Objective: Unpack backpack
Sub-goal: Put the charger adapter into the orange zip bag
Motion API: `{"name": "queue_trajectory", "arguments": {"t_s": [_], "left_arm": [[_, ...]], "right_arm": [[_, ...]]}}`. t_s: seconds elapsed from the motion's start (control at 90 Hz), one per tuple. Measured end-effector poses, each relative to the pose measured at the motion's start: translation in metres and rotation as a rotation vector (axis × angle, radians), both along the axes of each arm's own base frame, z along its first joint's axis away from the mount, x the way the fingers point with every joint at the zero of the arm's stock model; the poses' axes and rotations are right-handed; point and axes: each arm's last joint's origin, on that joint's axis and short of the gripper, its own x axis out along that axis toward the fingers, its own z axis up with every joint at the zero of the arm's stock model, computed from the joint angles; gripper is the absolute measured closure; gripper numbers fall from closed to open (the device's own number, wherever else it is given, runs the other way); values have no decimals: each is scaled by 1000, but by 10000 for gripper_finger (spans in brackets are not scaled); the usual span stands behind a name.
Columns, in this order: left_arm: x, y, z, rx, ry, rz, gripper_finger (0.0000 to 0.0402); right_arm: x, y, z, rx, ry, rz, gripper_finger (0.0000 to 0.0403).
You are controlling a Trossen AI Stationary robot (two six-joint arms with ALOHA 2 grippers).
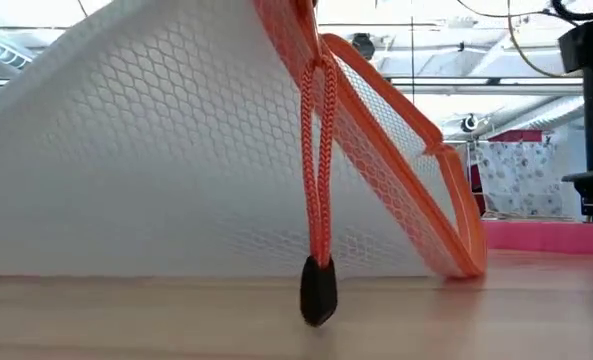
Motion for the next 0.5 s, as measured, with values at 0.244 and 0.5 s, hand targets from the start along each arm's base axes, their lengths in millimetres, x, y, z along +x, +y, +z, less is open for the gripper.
{"name": "queue_trajectory", "arguments": {"t_s": [0.244,0.5], "left_arm": [[0,0,0,0,0,0,402],[0,0,0,0,0,0,402]], "right_arm": [[-5,-4,-4,-39,31,-14,156],[-4,-2,-6,18,45,-24,160]]}}
